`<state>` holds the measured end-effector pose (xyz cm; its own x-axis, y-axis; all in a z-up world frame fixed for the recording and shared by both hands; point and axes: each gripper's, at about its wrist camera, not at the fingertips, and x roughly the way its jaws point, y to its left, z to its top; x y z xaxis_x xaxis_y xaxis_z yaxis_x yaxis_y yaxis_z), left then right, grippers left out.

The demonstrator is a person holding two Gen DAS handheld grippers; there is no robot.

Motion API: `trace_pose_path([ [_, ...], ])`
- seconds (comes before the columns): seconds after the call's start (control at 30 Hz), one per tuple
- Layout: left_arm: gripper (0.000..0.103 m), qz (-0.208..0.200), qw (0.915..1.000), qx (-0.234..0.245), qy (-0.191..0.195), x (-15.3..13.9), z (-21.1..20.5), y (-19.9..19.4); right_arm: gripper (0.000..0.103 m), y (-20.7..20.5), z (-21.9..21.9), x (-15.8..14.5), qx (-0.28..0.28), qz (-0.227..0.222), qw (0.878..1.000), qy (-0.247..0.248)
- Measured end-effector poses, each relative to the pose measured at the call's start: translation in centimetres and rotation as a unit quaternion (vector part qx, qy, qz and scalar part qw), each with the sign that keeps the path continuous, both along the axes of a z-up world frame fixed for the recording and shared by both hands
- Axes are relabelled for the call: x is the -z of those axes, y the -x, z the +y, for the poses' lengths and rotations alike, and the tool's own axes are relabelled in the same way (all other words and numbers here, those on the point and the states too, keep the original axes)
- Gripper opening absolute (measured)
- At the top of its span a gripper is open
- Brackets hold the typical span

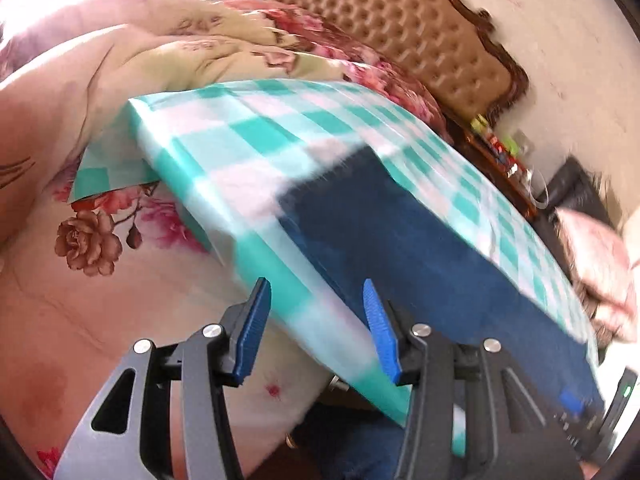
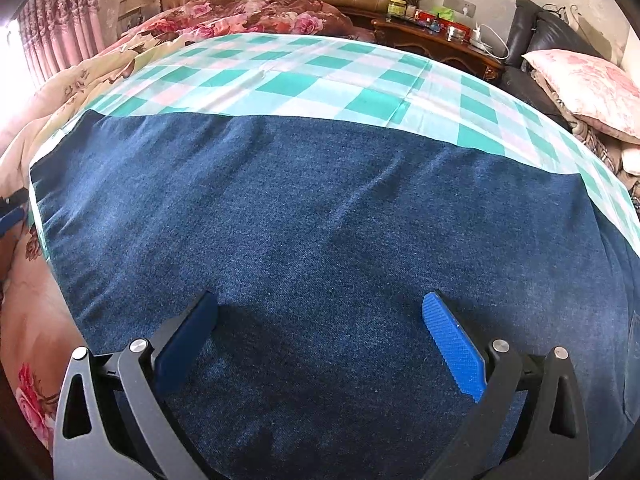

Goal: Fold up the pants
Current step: 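Grasp the jeans leg hem with the left tool, then lift the gripped leg hem up with the left tool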

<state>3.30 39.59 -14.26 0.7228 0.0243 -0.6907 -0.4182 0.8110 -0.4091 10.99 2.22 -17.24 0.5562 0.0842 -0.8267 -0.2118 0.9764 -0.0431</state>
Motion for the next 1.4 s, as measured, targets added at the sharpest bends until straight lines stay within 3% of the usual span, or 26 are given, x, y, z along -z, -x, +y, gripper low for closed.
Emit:
trace_pose_path([
  [0.17,0.040,-0.002,0.9999,0.011,-0.010,-0.5,3.0,-2.3,0.098,0.0,0.0,0.0,0.002,0.000,1.000,0.000],
  [0.37,0.035,0.030,0.9989,0.037,-0.004,0.5,3.1,-4.7,0.098,0.0,0.1,0.0,0.003,0.000,1.000,0.000],
  [0.6,0.035,0.058,0.9959,0.060,-0.036,0.6,2.6,-6.5,0.098,0.0,0.1,-0.1,0.003,0.002,1.000,0.000],
  [0.63,0.030,0.059,0.9958,0.060,-0.035,0.5,2.6,-6.6,0.098,0.0,0.0,-0.1,0.003,0.002,1.000,0.000],
  [0.67,0.022,0.059,0.9959,0.061,-0.030,0.4,2.7,-6.6,0.098,0.0,0.0,-0.1,0.003,0.004,1.000,0.000],
  [0.73,0.020,0.046,0.9970,0.062,0.003,0.5,3.3,-6.5,0.097,-0.2,0.1,-0.2,0.004,0.009,1.000,0.003],
  [0.77,0.020,0.043,0.9971,0.060,0.016,0.6,3.5,-6.4,0.094,-0.3,0.1,-0.3,0.003,0.011,1.000,0.004],
  [0.8,0.021,0.038,0.9972,0.059,0.026,0.6,3.8,-6.2,0.085,-0.5,0.3,-0.5,0.000,0.010,1.000,0.006],
  [0.83,0.023,0.034,0.9973,0.056,0.035,0.6,4.0,-6.0,0.078,-0.7,0.4,-0.8,-0.003,0.004,1.000,0.008],
  [0.93,0.040,0.037,0.9966,0.053,0.051,0.7,4.0,-5.5,0.077,-1.8,-0.1,-2.1,0.011,-0.018,1.000,0.003],
  [1.0,0.043,0.037,0.9957,0.057,0.063,0.6,3.8,-5.4,0.077,-3.1,-0.8,-2.6,0.026,-0.023,0.999,0.000],
  [1.1,0.041,0.051,0.9955,0.063,0.049,0.4,3.4,-6.0,0.074,-5.1,-1.6,-2.2,0.041,-0.011,0.999,0.010],
  [1.13,0.037,0.052,0.9951,0.063,0.055,0.5,3.5,-6.2,0.072,-5.5,-1.7,-1.9,0.044,-0.006,0.999,0.015],
  [1.17,0.025,0.052,0.9945,0.064,0.065,0.7,3.7,-6.4,0.070,-5.9,-1.9,-1.5,0.047,-0.001,0.999,0.020],
  [1.2,0.022,0.052,0.9932,0.062,0.083,1.1,4.0,-6.6,0.070,-6.1,-2.2,-0.9,0.049,0.007,0.999,0.021],
  [1.4,0.014,0.022,0.9864,0.044,0.157,1.9,5.5,-6.2,0.069,-6.1,-2.2,-0.8,0.047,0.006,0.999,0.026],
])
